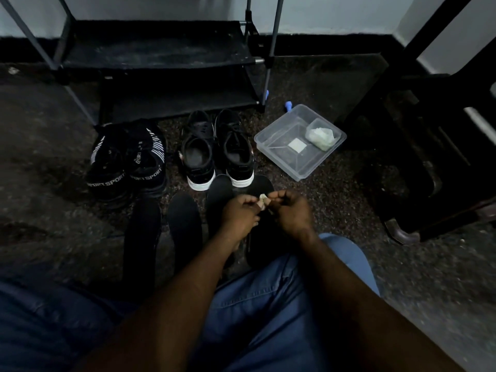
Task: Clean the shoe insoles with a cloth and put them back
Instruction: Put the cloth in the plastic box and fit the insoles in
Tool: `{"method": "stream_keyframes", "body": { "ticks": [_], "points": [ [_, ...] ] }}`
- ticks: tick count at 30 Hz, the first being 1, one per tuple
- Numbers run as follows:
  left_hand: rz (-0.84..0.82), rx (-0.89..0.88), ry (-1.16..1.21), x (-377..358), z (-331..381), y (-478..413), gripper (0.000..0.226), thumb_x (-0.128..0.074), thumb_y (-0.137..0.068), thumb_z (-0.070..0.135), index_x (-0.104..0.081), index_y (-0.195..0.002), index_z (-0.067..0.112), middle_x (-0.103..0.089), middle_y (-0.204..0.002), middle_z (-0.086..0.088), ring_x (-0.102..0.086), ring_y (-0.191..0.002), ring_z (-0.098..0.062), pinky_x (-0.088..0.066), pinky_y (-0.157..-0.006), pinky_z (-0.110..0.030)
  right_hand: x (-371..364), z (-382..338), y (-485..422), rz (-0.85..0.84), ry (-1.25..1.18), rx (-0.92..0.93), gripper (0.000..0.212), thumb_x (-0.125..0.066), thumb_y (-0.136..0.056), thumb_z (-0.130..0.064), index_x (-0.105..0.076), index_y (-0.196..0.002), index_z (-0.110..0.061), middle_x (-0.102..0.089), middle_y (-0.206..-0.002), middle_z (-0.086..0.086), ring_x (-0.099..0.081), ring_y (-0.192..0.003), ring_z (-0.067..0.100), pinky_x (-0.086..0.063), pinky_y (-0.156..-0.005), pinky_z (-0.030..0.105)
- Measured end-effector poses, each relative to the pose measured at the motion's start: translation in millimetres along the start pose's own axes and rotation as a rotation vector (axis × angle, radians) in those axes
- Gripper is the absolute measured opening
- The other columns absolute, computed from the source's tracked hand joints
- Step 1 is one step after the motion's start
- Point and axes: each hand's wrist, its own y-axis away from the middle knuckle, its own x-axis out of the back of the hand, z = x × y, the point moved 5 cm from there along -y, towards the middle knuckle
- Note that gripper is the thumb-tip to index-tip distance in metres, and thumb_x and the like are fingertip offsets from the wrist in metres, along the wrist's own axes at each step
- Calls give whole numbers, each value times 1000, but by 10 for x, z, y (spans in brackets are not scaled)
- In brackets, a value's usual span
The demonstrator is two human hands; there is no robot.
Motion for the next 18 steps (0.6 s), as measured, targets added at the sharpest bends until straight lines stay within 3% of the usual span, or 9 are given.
{"method": "stream_keyframes", "body": {
  "ticks": [4,8,12,15,18],
  "points": [
    [47,-38,43,58,38,-51,19,-68,-94,1,-66,-112,-4,-68,-85,-11,-56,-61,-11,-46,-50,-11,1,-30,0,-14,-97,-5,24,-71,-88,5,-70,-92,-18,-76,-85,5,-70,-76,14,-55,-75,31],
    [161,-67,145,162,82,-117,7,-67,-93,-2,-68,-96,4,-70,-79,-9,-60,-61,-13,-50,-56,-18,84,-46,-11,114,-64,9,27,-66,-88,9,-70,-91,-18,-72,-79,1,-63,-66,8,-54,-73,29],
    [161,-56,169,217,110,-148,14,-63,-96,-2,-65,-88,9,-68,-76,-5,-58,-53,-6,-50,-53,-16,115,-103,-2,141,3,79,26,-69,-87,4,-71,-92,-22,-72,-81,-4,-65,-71,8,-54,-72,19],
    [96,-82,118,193,151,-138,20,-63,-96,-2,-65,-83,14,-68,-78,-7,-55,-58,-10,-47,-52,-15,24,-195,50,24,151,215,31,-73,-85,-1,-75,-105,-25,-73,-93,-14,-66,-80,-8,-52,-81,14],
    [49,-84,81,159,155,-125,20,-65,-95,1,-66,-82,16,-68,-80,-9,-53,-59,-10,-45,-53,-17,-98,-203,82,-60,296,329,27,-69,-86,-5,-77,-104,-23,-76,-99,-8,-70,-91,3,-55,-86,24]
  ]
}}
